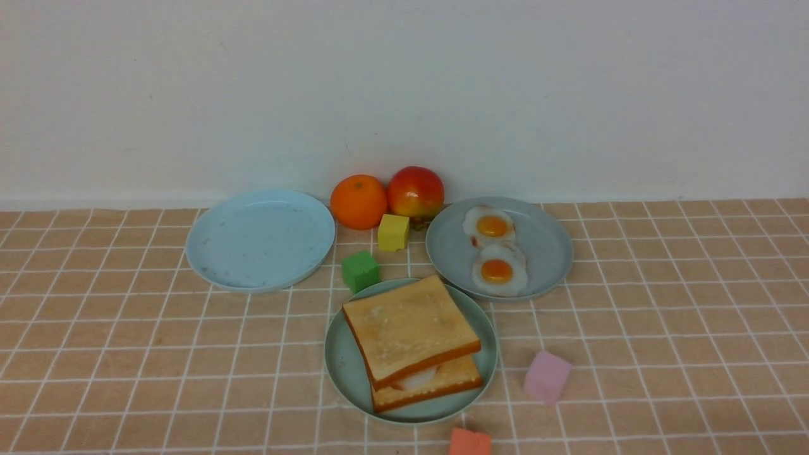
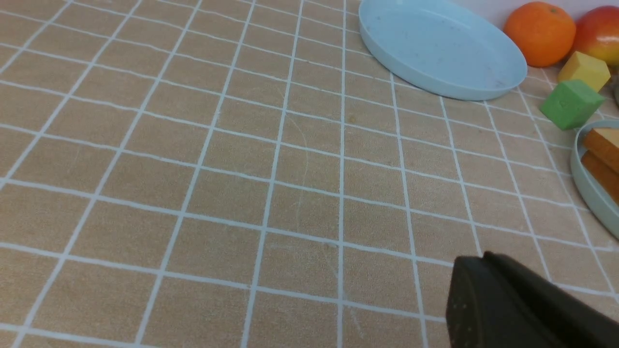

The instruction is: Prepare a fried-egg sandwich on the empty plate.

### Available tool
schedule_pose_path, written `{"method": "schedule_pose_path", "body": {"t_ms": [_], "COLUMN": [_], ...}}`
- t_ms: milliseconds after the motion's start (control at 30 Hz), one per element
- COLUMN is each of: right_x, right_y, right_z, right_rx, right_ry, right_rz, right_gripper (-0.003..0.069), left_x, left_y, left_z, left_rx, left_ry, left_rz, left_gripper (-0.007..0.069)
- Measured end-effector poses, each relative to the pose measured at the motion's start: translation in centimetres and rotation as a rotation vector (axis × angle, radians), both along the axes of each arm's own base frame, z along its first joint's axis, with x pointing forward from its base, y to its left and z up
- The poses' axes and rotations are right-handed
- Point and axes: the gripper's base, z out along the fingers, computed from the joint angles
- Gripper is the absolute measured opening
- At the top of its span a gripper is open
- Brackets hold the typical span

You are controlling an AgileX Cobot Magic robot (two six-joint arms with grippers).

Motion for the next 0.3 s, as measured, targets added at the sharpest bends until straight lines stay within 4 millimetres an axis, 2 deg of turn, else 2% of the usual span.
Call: {"method": "schedule_pose_path", "body": {"t_ms": [300], "right_x": [0.0], "right_y": [0.0], "right_z": [0.0], "right_rx": [0.0], "right_ry": [0.0], "right_rz": [0.0], "right_gripper": [0.0055], "left_x": [0.0], "left_y": [0.0], "left_z": [0.0], "left_rx": [0.0], "left_ry": [0.0], "left_rz": [0.0], "left_gripper": [-0.0011]}}
